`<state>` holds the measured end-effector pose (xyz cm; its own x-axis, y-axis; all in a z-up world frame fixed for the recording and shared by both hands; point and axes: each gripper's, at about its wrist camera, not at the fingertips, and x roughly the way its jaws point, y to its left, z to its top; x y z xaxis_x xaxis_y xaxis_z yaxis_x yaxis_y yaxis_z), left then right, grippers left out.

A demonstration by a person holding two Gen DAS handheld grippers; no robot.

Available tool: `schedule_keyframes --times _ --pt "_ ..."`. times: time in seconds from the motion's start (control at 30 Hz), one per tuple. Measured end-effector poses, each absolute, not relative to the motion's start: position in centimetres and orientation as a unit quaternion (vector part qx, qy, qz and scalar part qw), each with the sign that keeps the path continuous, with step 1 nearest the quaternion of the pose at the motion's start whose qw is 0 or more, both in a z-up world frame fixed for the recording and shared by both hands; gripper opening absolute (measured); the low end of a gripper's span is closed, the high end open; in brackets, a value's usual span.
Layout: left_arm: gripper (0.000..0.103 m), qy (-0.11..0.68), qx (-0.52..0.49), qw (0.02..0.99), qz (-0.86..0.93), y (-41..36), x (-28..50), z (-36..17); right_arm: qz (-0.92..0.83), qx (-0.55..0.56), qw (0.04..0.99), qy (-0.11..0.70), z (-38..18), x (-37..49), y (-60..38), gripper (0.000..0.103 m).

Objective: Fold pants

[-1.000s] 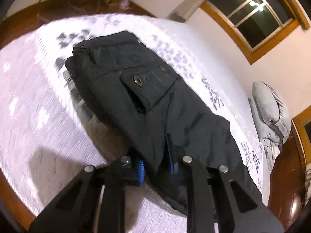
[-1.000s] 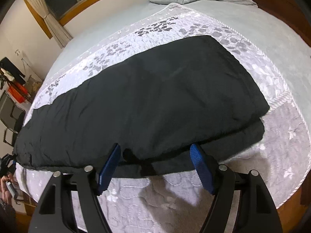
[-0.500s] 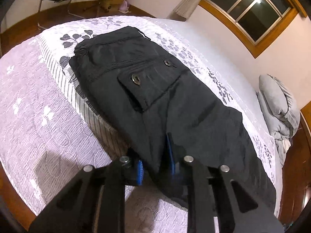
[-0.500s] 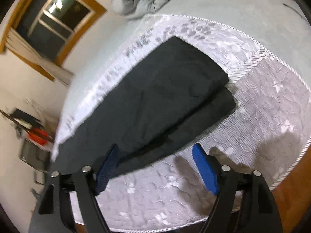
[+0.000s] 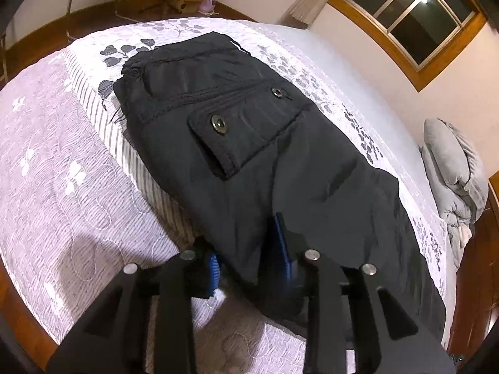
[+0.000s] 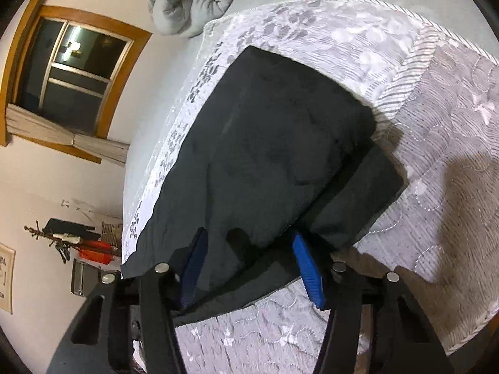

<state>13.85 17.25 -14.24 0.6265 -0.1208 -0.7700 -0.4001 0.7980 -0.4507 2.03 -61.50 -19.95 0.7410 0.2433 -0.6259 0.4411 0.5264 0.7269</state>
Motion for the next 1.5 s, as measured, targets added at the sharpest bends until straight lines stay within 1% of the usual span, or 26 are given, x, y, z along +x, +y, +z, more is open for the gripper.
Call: schedule_keyframes --times 0.07,0.1,0.13,0.17,0.2,0.23,0.33,0.43,0.6,0.63,0.67,0.73,0.77,0.83,0.87,0.9,0.93,0.97,1.2,1.3,1.4,1.47,1.5 --pt "0.031 0.425 -0.306 0.847 0.084 17.2 13.9 -14.4 -0.057 0.495 0.794 0.348 -20.4 2.5 -61.9 0.055" --pt "0.032 0.426 -0.308 0.846 0.086 17.2 13.9 -14.5 -0.054 0.497 0.795 0.345 -20.4 2.7 -61.9 0.053" --pt "0.034 0.427 -0.309 0.845 0.087 17.3 14.0 -14.5 -0.047 0.492 0.798 0.345 -20.3 2.9 -61.8 0.039" --pt "0.035 0.428 -0.311 0.844 0.087 17.3 14.0 -14.6 -0.046 0.484 0.801 0.349 -20.1 3.0 -61.7 0.021" --pt "0.035 0.428 -0.311 0.844 0.087 17.3 14.0 -14.6 -0.047 0.47 0.808 0.352 -19.6 3.0 -61.4 0.016" --pt "0.035 0.429 -0.311 0.844 0.087 17.3 14.0 -14.7 -0.039 0.463 0.815 0.347 -19.0 2.7 -61.1 0.008" --pt "0.036 0.43 -0.311 0.843 0.087 17.4 13.9 -14.7 -0.026 0.453 0.825 0.337 -17.4 1.4 -60.8 0.004" --pt "0.037 0.431 -0.309 0.843 0.088 17.4 13.9 -14.7 -0.035 0.43 0.831 0.351 -16.5 0.3 -60.0 0.004" --pt "0.039 0.432 -0.307 0.843 0.09 17.3 14.1 -14.8 -0.061 0.404 0.823 0.396 -19.0 0.9 -59.9 0.006" --pt "0.04 0.433 -0.306 0.843 0.09 17.3 14.2 -14.8 -0.069 0.395 0.825 0.399 -19.1 1.1 -59.9 0.012" --pt "0.04 0.434 -0.304 0.843 0.09 17.2 14.3 -14.8 -0.075 0.393 0.827 0.394 -19.0 1.2 -59.9 0.032" --pt "0.041 0.435 -0.3 0.844 0.089 17.1 14.4 -14.7 -0.067 0.402 0.832 0.377 -18.5 0.6 -59.8 0.046" --pt "0.042 0.436 -0.299 0.844 0.089 17.0 14.5 -14.7 -0.067 0.404 0.831 0.376 -18.5 0.3 -59.8 0.051" --pt "0.043 0.436 -0.297 0.845 0.087 17.0 14.6 -14.7 -0.073 0.409 0.829 0.374 -18.4 -0.9 -59.9 0.055" --pt "0.044 0.436 -0.298 0.845 0.087 17.1 14.7 -14.8 -0.077 0.411 0.829 0.372 -18.4 -1.4 -59.9 0.055" --pt "0.044 0.436 -0.298 0.845 0.087 17.0 14.7 -14.8 -0.079 0.418 0.825 0.372 -18.7 -2.1 -60.1 0.058" --pt "0.044 0.436 -0.297 0.845 0.087 17.0 14.7 -14.8 -0.078 0.424 0.822 0.372 -18.9 -2.5 -60.2 0.066" --pt "0.044 0.436 -0.296 0.846 0.086 17.0 14.7 -14.8 -0.078 0.432 0.82 0.368 -19.3 -2.9 -60.5 0.067" --pt "0.047 0.437 -0.29 0.847 0.087 16.8 14.9 -14.9 -0.059 0.444 0.828 0.336 -20.6 -1.1 -61.6 0.067" --pt "0.05 0.439 -0.288 0.847 0.087 16.5 15.1 -14.9 -0.045 0.464 0.827 0.315 -20.9 -0.1 -62.2 0.065" --pt "0.053 0.441 -0.285 0.847 0.086 16.3 15.3 -15.0 -0.034 0.492 0.817 0.299 -20.9 0.9 -63.0 0.052" --pt "0.055 0.443 -0.282 0.847 0.087 16.1 15.4 -15.0 -0.032 0.484 0.819 0.306 -20.6 1.5 -63.2 0.03" --pt "0.055 0.443 -0.281 0.847 0.088 16.2 15.5 -15.0 -0.032 0.477 0.821 0.312 -20.2 1.8 -63.3 0.026"
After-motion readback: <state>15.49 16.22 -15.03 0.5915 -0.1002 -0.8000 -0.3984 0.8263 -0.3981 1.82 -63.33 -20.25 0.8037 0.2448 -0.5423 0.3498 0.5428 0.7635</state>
